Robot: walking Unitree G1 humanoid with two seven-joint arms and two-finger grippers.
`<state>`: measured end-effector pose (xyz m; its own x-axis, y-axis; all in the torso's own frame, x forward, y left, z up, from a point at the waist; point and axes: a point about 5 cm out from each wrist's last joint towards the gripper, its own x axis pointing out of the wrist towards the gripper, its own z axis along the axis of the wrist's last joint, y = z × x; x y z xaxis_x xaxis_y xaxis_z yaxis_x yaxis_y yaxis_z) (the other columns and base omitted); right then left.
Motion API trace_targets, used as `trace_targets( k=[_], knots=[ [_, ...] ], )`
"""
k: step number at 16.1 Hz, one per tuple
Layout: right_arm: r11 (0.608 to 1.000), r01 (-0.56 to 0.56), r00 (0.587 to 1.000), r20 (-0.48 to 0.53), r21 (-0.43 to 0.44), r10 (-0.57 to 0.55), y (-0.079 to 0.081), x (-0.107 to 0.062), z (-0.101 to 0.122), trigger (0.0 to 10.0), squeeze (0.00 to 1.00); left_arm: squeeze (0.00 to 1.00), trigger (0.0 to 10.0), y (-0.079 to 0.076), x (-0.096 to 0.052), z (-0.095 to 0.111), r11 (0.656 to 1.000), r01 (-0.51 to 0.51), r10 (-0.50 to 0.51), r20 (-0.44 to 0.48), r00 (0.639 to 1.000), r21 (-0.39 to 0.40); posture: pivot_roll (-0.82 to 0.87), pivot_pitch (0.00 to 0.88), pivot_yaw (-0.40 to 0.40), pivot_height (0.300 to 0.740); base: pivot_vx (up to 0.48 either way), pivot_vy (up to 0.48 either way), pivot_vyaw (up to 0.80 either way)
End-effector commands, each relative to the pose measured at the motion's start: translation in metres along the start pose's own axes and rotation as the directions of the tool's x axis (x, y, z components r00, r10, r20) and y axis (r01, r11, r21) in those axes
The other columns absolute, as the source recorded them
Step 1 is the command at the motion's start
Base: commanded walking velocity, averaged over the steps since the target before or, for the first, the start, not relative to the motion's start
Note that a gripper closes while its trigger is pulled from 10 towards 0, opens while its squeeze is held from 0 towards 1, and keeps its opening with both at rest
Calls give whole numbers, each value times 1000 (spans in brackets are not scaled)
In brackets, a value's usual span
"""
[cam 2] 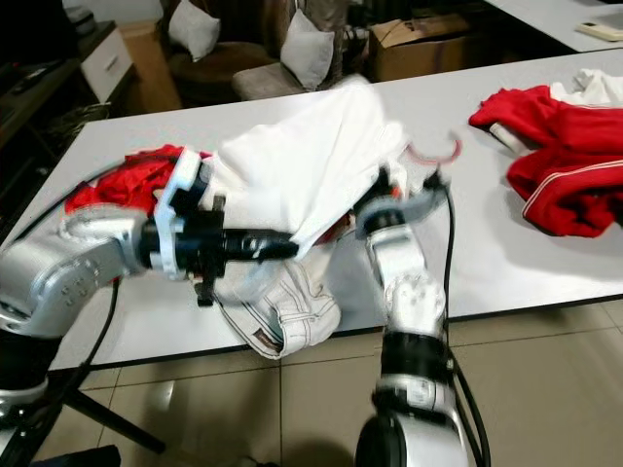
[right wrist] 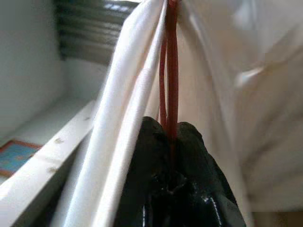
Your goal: Hang hanger
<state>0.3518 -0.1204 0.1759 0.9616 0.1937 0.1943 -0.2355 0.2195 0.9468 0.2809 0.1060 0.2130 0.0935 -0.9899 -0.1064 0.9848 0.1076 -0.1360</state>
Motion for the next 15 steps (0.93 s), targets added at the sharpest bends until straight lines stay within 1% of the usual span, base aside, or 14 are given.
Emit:
trace_targets(
  k=[1,3,4,5,6,8,9,10,11,12,13,14,15],
  knots=[
    [997,-62,997,-34,52,64,16,7,-12,10000,0,0,0,2,-4,0,999,-28,29,-19,999,23,-95,0,138,740,0,0,0],
    [995,-69,995,-62,68,74,19,13,-16,10000,0,0,0,2,-7,-4,999,-40,42,-51,998,33,-87,0,110,740,0,0,0],
    [996,-70,994,-77,61,74,20,15,-19,10000,0,0,0,2,-7,-1,999,-49,50,-18,999,23,-85,0,103,740,0,0,0],
    [997,-65,993,-94,41,69,19,16,-23,10000,0,0,0,-2,-3,5,999,-30,30,32,999,15,-81,0,94,740,0,0,0],
    [999,-47,993,-110,18,48,16,17,-28,10000,0,0,0,-5,5,14,1000,-1,0,98,995,11,-79,0,91,740,0,0,0],
    [1000,7,992,-124,-11,-9,11,15,-40,10000,0,0,0,-10,29,28,999,47,-48,189,981,12,-82,0,96,740,0,0,0],
    [999,42,990,-133,-32,-46,9,14,-44,10000,0,0,0,-10,38,31,999,43,-46,212,976,17,-84,0,100,740,0,0,0],
    [998,51,988,-144,-47,-57,8,13,-45,10000,0,0,0,-9,41,33,999,28,-33,219,975,25,-87,0,107,740,0,0,0],
    [999,41,989,-139,-30,-45,13,6,-42,10000,0,0,0,-5,47,39,999,-16,7,243,970,32,-98,0,123,740,0,0,0],
    [997,66,988,-138,-36,-70,10,2,-37,10000,0,0,0,-3,45,42,999,-30,20,248,969,36,-101,0,128,740,0,0,0],
    [997,64,984,-164,-40,-70,10,-2,-35,10000,0,0,392,-2,43,44,998,-44,33,252,967,38,-104,0,133,740,0,0,0],
    [997,74,988,-134,22,-70,10,-6,-28,10000,0,0,824,2,39,50,996,-84,70,290,955,38,-105,0,134,740,0,0,0],
    [993,98,984,-143,-62,-106,5,-9,-24,10000,0,0,0,7,36,56,992,-124,109,318,942,26,-109,0,138,740,0,0,0]
  ],
)
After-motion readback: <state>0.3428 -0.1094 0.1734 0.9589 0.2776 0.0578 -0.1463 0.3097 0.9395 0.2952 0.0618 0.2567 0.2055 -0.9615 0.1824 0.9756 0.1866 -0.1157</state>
